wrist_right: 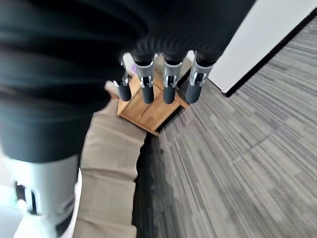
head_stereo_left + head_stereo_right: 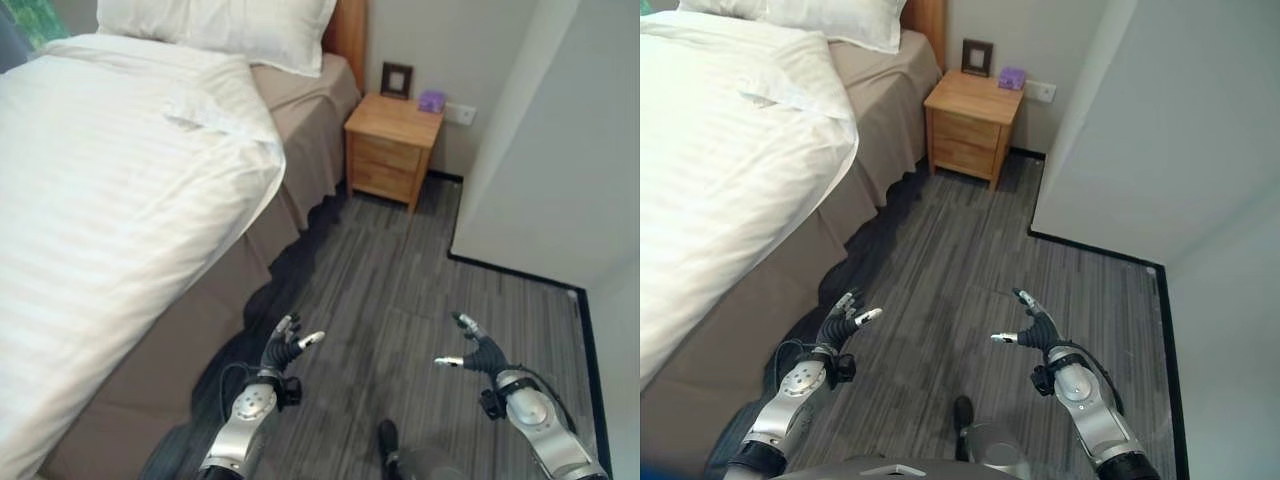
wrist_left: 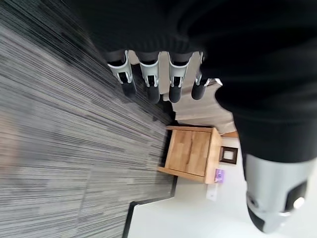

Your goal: Making the bed.

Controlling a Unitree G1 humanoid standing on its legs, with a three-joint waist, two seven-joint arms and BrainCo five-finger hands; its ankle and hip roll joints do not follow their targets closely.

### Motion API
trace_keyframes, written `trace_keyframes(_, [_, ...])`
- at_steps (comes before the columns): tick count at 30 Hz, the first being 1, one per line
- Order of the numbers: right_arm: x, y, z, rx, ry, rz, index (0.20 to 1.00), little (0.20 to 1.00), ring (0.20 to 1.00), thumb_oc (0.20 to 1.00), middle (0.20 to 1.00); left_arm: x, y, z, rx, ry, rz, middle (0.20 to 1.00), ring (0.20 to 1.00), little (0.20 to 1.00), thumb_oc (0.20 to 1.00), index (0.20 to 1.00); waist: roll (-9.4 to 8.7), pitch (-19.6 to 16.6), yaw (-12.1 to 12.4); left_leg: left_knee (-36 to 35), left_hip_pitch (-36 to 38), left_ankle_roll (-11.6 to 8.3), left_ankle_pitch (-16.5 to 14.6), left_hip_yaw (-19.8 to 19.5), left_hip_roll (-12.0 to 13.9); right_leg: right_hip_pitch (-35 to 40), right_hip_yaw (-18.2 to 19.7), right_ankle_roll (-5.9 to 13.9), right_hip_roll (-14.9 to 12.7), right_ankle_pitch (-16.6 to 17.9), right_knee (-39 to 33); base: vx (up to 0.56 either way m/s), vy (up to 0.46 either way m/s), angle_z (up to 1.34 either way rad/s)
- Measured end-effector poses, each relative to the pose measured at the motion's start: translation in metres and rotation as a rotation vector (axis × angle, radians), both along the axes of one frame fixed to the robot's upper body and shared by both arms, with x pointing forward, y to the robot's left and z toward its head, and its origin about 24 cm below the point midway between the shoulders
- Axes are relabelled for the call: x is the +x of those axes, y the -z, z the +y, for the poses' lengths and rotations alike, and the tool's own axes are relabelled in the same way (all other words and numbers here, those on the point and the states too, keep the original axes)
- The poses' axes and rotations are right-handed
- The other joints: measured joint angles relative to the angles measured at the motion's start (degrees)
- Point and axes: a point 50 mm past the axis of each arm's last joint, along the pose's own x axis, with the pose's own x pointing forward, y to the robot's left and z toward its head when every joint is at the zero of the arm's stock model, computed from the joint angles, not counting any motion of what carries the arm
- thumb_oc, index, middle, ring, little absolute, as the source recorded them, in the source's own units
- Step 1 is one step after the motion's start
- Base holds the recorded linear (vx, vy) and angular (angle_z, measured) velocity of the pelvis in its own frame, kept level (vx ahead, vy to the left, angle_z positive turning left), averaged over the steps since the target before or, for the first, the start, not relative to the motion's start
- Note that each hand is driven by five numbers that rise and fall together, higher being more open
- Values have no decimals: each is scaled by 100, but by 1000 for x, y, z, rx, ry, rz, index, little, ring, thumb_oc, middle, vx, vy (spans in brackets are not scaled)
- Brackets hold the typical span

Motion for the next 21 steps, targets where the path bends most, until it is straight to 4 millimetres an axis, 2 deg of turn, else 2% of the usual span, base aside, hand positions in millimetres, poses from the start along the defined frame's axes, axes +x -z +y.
trace_keyframes(1, [-1,0,-2,-1,1,0,1000,1000,1000,1000,1000,2,-2,-1,-6,1,-12,1000,1000,1000,1000,1000,-56,32,48,770,-388,-111,74,-3,-71,-11,-34,-49,-70,-27,-12,66,-173,38])
trace_keyframes(2, [-1,-3,-9,0,15,-7,1000,1000,1000,1000,1000,7,-9,-6,-18,11,-47,1000,1000,1000,1000,1000,-61,207,116,2085,-1182,-226,411,10,-96,24,-115,-223,-156,-16,-42,169,-101,23])
trace_keyframes(3, [-1,-4,-11,6,22,-6,1000,1000,1000,1000,1000,7,-11,-7,-22,16,-56,1000,1000,1000,1000,1000,-52,232,124,2490,-1422,-180,500,28,-85,7,-138,-253,-178,70,-99,158,-32,18])
trace_keyframes(4, [0,-3,-9,24,25,-6,1000,1000,1000,1000,1000,7,-11,-7,-23,14,-56,1000,1000,1000,1000,1000,-28,246,152,2192,-1520,-212,391,291,70,86,-180,-200,-206,8,-246,189,51,41])
trace_keyframes(5, [-1,-3,-8,46,37,-5,1000,1000,1000,1000,1000,9,-13,-8,-24,16,-63,1000,1000,1000,1000,1000,-19,249,39,1503,-1500,-171,335,817,269,219,-364,-168,-197,30,-470,195,119,61])
trace_keyframes(6, [1,-5,-9,46,39,-13,1000,1000,1000,1000,1000,15,-17,-11,-32,22,-82,1000,1000,1000,1000,1000,62,287,-16,217,-1253,-95,422,1192,292,298,-453,-169,-167,137,-556,191,117,51])
trace_keyframes(7, [3,-5,-9,46,39,-18,1000,1000,1000,1000,1000,14,-17,-12,-35,19,-81,1000,1000,1000,1000,1000,95,295,0,-652,-1035,-22,488,1281,292,372,-492,-114,-110,166,-675,123,78,25])
trace_keyframes(8, [4,-8,-9,49,43,-31,1000,1000,1000,1000,1000,13,-16,-11,-36,17,-78,1000,1000,1000,1000,1000,249,270,-32,-1405,-784,68,557,1298,268,506,-559,-90,-42,182,-768,54,66,7])
trace_keyframes(9, [3,-8,-12,47,52,-35,1000,1000,1000,1000,1000,12,-15,-13,-40,16,-72,1000,1000,1000,1000,1000,277,278,-79,-1744,-694,118,597,1239,298,543,-592,-84,29,150,-775,81,105,6])
trace_keyframes(11, [-1,-9,-14,58,75,-37,1000,1000,1000,1000,1000,12,-15,-14,-41,20,-72,1000,1000,1000,1000,1000,378,234,-299,-1709,-598,232,683,1244,195,605,-785,-77,-2,84,-807,121,117,33])
trace_keyframes(14, [-9,-5,-16,65,81,-16,1000,1000,1000,1000,1000,13,-16,-16,-49,22,-77,1000,1000,1000,1000,1000,381,225,-412,-1741,-526,190,784,1498,185,655,-784,-8,-109,70,-774,97,72,13])
trace_keyframes(15, [-12,-3,-17,63,82,-3,1000,1000,1000,1000,1000,8,-15,-14,-51,19,-70,1000,1000,1000,1000,1000,462,178,-446,-1741,-500,164,1183,1551,178,683,-717,84,-122,61,-774,60,52,-29])
trace_keyframes(16, [-13,-2,-17,66,83,2,1000,1000,1000,1000,1000,6,-12,-13,-50,17,-59,1000,1000,1000,1000,1000,470,169,-445,-1740,-436,229,1372,1579,129,733,-645,164,-171,40,-777,43,58,-20])
trace_keyframes(17, [-18,-1,-16,72,85,8,1000,1000,1000,1000,1000,3,-11,-13,-51,17,-52,1000,1000,1000,1000,1000,427,119,-467,-1741,-411,295,1311,1582,-21,769,-633,263,-328,19,-775,20,59,-5])
trace_keyframes(21, [-19,-2,-11,95,81,3,1000,1000,1000,1000,1000,3,-14,-10,-47,18,-65,1000,1000,1000,1000,1000,393,94,-447,-1710,-412,387,1251,1539,-326,820,-718,416,-642,49,-774,-6,70,16])
